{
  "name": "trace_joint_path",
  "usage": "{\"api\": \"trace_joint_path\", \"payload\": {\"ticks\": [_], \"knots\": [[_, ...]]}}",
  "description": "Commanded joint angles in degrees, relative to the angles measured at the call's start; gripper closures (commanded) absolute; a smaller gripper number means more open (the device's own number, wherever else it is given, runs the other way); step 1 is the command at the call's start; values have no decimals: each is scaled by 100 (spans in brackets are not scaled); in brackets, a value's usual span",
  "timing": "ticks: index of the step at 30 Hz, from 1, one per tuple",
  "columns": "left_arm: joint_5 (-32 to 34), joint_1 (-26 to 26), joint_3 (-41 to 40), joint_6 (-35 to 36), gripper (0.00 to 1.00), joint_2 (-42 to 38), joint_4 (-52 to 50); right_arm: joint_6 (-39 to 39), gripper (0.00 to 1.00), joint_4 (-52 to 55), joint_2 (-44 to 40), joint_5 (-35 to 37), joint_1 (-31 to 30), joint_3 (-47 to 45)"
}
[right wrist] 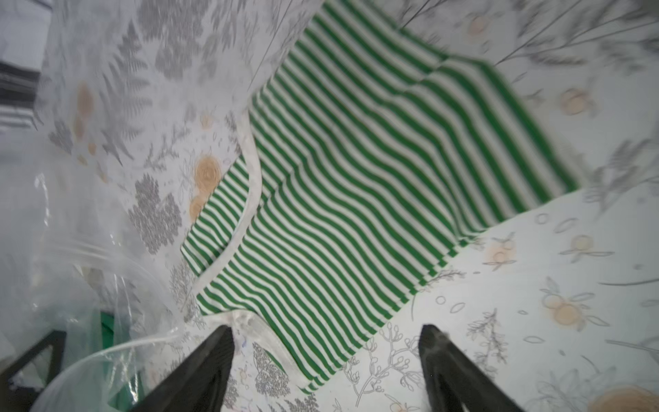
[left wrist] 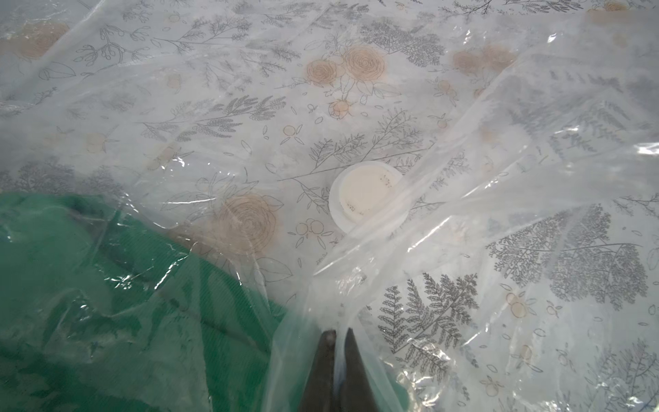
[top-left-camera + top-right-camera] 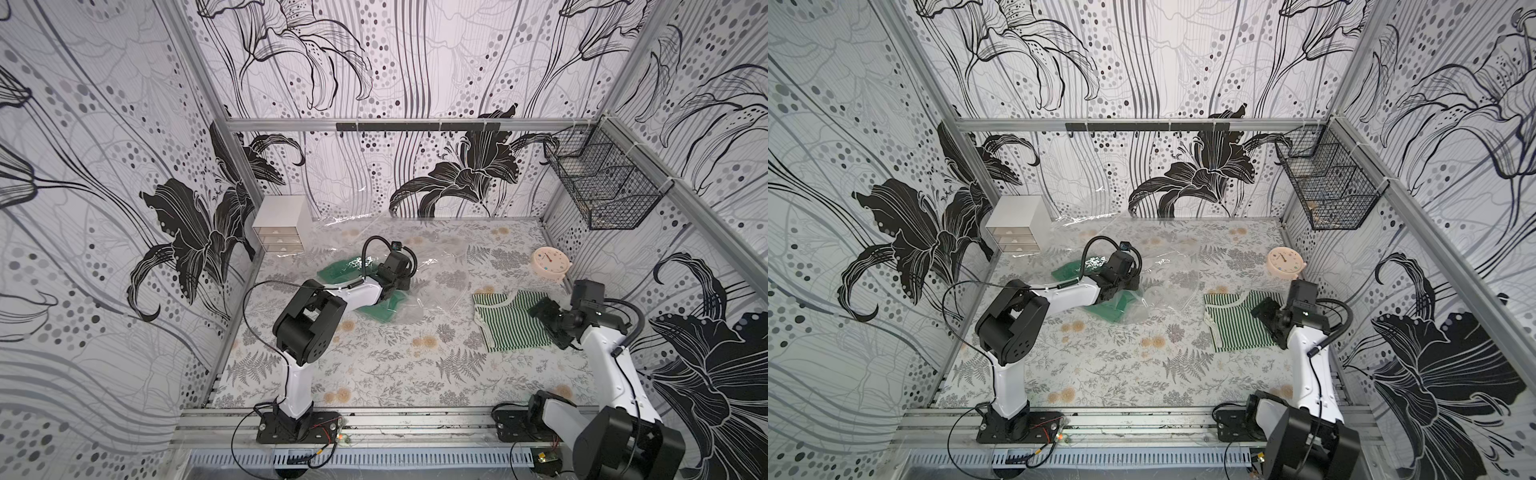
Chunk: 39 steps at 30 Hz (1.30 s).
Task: Take the tank top out of the vacuum bag
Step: Take out the tank top from the vacuum bag, then move the tank top to the center of the board.
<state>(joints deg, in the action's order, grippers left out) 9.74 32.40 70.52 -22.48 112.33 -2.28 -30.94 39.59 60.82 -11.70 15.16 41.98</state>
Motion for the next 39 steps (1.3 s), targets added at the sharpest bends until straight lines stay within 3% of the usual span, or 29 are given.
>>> {"api": "trace_joint_path", "payload": {"ticks": [1,3,5,7,19,25,29,33,39], "knots": [[6,19,-76,60,100,-307,220,51,18,-481,587,94,-802,-52],[5,28,-112,79,100,-359,220,-51,28,-725,1049,605,-1311,77],[9,23,-150,92,100,-424,220,-274,39,-1044,1431,755,-1399,72],[-3,28,-177,101,100,-474,216,-416,43,-1202,1828,971,-1396,169],[112,29,-496,91,100,-878,237,-106,46,-1645,3747,1190,-1405,1087],[107,90,-535,76,100,-977,187,66,46,-1525,4728,1178,-1668,2211],[134,158,-477,69,100,-973,131,158,57,-1215,5251,1251,-1762,2927],[178,233,-463,46,100,-967,123,213,57,-1159,5259,1225,-1763,2998],[136,314,-365,46,100,-928,147,447,45,-1285,4636,938,-1775,2797]]}}
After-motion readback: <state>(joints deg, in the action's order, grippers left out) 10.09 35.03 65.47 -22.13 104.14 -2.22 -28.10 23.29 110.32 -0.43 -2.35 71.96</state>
